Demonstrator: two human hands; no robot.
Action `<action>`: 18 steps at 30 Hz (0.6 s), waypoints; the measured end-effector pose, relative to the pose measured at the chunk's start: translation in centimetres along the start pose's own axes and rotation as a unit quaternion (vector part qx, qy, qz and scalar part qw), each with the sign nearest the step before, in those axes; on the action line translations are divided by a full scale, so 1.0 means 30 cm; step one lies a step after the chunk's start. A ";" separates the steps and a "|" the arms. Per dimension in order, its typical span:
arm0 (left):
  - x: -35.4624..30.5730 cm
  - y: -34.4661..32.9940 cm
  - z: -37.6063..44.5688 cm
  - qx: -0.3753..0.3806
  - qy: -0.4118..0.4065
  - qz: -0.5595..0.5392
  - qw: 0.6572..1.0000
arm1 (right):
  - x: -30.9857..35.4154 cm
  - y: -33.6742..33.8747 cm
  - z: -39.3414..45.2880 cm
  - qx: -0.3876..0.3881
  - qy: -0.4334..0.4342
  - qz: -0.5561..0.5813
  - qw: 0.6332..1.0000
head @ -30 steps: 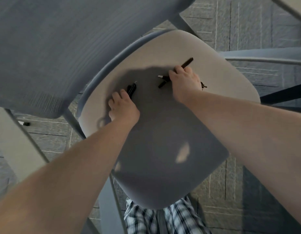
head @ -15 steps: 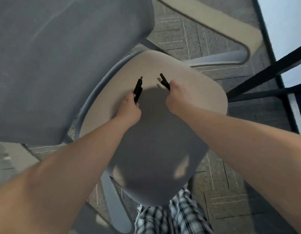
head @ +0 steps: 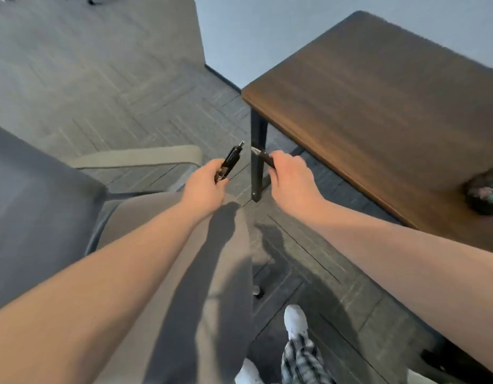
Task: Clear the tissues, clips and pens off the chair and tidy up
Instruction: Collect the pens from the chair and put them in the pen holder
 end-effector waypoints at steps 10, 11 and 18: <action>-0.801 -0.215 0.041 0.083 -0.147 -0.078 0.983 | -0.526 0.621 -0.124 -0.125 -0.171 0.170 0.962; -0.860 -0.256 0.041 0.098 -0.151 -0.086 0.980 | -0.575 0.659 -0.139 -0.133 -0.184 0.184 0.956; -1.250 -0.535 0.000 0.190 -0.187 -0.156 0.951 | -0.911 0.854 -0.256 -0.214 -0.271 0.293 0.891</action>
Point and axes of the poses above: each hand's wrist, its own z-axis towards the middle knuckle, its own y-axis out of the back of the hand, x = y × z, the point moved 8 cm from there along z, towards the middle knuckle, and after that the axes turned 1 degree about z, right-handed, at the moved point
